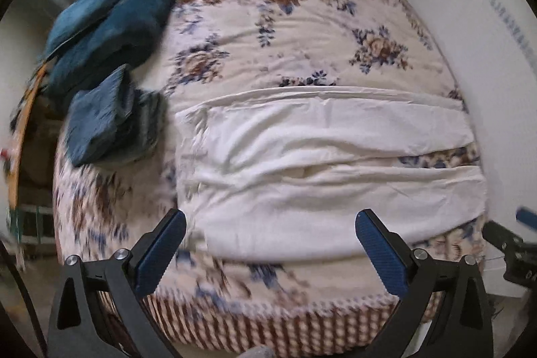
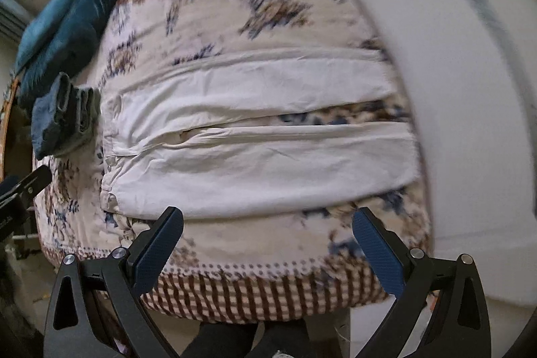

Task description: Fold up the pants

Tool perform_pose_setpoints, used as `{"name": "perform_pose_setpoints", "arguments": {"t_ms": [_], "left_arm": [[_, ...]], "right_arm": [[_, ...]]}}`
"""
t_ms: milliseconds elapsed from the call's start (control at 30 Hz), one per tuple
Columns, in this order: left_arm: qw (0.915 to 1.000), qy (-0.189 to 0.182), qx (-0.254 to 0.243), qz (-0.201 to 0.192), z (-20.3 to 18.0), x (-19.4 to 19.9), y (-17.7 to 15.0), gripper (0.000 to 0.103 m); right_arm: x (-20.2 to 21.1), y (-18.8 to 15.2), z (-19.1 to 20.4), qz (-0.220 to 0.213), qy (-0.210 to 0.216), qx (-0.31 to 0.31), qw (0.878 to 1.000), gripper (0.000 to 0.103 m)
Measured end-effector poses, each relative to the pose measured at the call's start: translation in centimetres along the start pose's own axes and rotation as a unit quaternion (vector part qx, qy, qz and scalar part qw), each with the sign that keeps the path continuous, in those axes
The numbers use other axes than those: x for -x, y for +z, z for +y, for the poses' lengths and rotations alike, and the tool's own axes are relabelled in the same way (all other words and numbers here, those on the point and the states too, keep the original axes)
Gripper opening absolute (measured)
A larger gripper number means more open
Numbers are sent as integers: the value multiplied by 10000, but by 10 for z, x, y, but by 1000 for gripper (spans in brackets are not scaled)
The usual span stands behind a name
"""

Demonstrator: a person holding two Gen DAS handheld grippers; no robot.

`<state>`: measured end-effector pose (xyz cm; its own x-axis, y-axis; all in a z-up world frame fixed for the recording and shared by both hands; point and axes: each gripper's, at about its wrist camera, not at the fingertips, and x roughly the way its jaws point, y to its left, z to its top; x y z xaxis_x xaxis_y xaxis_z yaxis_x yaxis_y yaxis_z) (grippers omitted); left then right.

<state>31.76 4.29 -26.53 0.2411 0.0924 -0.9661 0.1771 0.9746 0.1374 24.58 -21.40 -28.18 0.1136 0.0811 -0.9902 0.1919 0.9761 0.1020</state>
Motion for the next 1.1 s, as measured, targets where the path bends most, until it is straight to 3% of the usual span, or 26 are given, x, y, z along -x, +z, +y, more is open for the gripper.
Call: {"name": "perform_pose_setpoints", "arguments": {"t_ms": [167, 300, 333, 433, 600, 700, 800, 833, 900, 933, 967, 1033, 1100], "left_arm": [[9964, 35, -829, 166, 8, -92, 70, 103], [9872, 210, -1530, 408, 8, -180, 114, 103], [9828, 112, -1764, 535, 6, -207, 123, 102], [9688, -135, -2292, 932, 0, -278, 146, 98], [9475, -458, -2752, 1564, 7, -371, 171, 95], [9408, -801, -2719, 1861, 16, -398, 175, 95], [9387, -974, -2713, 1890, 20, -398, 178, 95], [9389, -1017, -2700, 1878, 23, -396, 179, 91], [9417, -1050, -2662, 1769, 30, -388, 183, 66], [9445, -1040, -2577, 1753, 34, -385, 188, 42], [9474, -1046, -2494, 1712, 39, -378, 191, 25], [9498, -1028, -2483, 1602, 42, -367, 195, 12], [9515, -984, -2501, 1495, 47, -355, 194, 9]], "right_arm": [[-113, 111, 57, 506, -154, 1119, 9923, 102], [-200, 183, 91, 678, -410, 1953, 9776, 102], [-222, 200, 98, 738, -456, 2115, 9735, 102], [-285, 235, 118, 996, -393, 2584, 9601, 102], [-365, 265, 148, 1150, -581, 3649, 9221, 99], [-397, 280, 155, 1282, -632, 4073, 9020, 93], [-411, 292, 157, 1461, -328, 4187, 8957, 87], [-412, 295, 156, 1492, -238, 4191, 8953, 79], [-408, 300, 156, 1485, -20, 4158, 8972, 57], [-405, 302, 155, 1472, 42, 4146, 8980, 37], [-401, 302, 155, 1475, 134, 4118, 8992, 22], [-394, 299, 157, 1391, 157, 4153, 8989, 15], [-387, 290, 157, 1285, 112, 4186, 8989, 11]]}}
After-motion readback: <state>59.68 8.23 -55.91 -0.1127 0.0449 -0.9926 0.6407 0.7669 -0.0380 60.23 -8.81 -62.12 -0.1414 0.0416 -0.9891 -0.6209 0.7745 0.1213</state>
